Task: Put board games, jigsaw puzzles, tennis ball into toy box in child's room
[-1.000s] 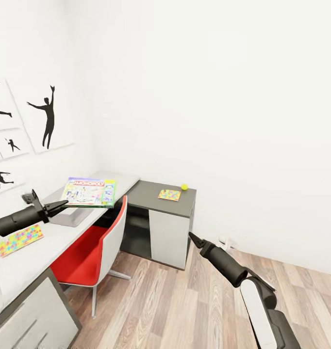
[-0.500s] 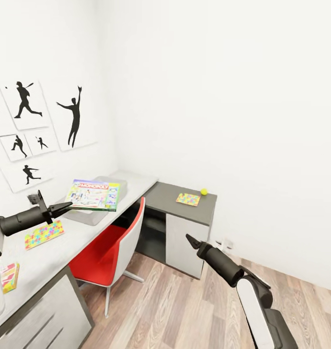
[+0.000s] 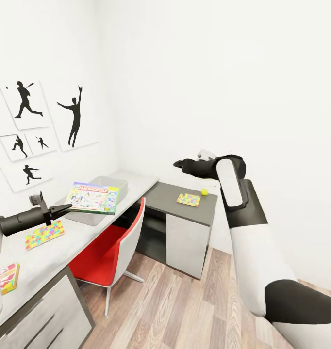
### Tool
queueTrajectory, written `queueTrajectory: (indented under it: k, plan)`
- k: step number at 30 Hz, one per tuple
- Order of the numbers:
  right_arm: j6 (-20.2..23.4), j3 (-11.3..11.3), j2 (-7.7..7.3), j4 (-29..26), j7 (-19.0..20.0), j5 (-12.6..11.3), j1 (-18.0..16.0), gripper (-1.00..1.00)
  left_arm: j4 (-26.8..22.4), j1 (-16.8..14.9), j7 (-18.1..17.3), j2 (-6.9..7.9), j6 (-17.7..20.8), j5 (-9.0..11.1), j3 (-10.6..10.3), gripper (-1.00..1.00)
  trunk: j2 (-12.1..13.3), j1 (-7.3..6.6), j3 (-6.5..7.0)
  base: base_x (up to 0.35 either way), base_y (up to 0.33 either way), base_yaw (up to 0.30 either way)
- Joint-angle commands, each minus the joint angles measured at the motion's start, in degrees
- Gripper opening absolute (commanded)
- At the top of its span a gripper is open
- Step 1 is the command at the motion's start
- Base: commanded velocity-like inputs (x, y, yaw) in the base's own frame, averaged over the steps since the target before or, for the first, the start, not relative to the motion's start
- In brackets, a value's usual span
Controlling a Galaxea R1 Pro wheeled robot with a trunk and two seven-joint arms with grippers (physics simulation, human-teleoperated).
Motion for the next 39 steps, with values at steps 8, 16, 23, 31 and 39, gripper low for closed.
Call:
queueTrajectory:
  k: [8,16,23,31,39]
  plan:
    - [0.1,0.5,0.0,14.6,-2.0,-5.2,-7.6,1.0,0.1,0.0,-0.4,0.77,0.4,-0.9,0.1,-1.0,-0.1,0.03,-0.12,0.01,0.0,0.0]
    - [0.1,0.7,0.0,15.5,-2.1,-5.6,-7.0,1.0,0.2,-0.1,0.9,0.88,0.6,-7.2,0.3,-1.0,-0.1,0.03,-0.12,0.264,0.0,0.0]
    - [0.1,0.8,0.0,15.5,-2.2,-5.5,-6.7,1.0,0.2,-0.5,1.0,1.11,0.8,-9.0,0.3,-1.0,-0.1,0.03,-0.12,0.33,0.0,0.036]
    - [0.1,0.9,0.0,15.6,-2.2,-5.3,-6.6,1.0,0.0,-0.6,0.9,3.12,0.9,-8.9,0.5,-1.0,-0.1,0.03,-0.23,0.154,0.0,0.207]
    - [-0.3,3.6,0.0,15.6,-2.2,-5.3,-6.6,1.0,0.0,-1.4,1.1,3.34,0.8,-9.0,0.6,-1.0,-0.1,0.03,-0.5,0.089,0.0,0.257]
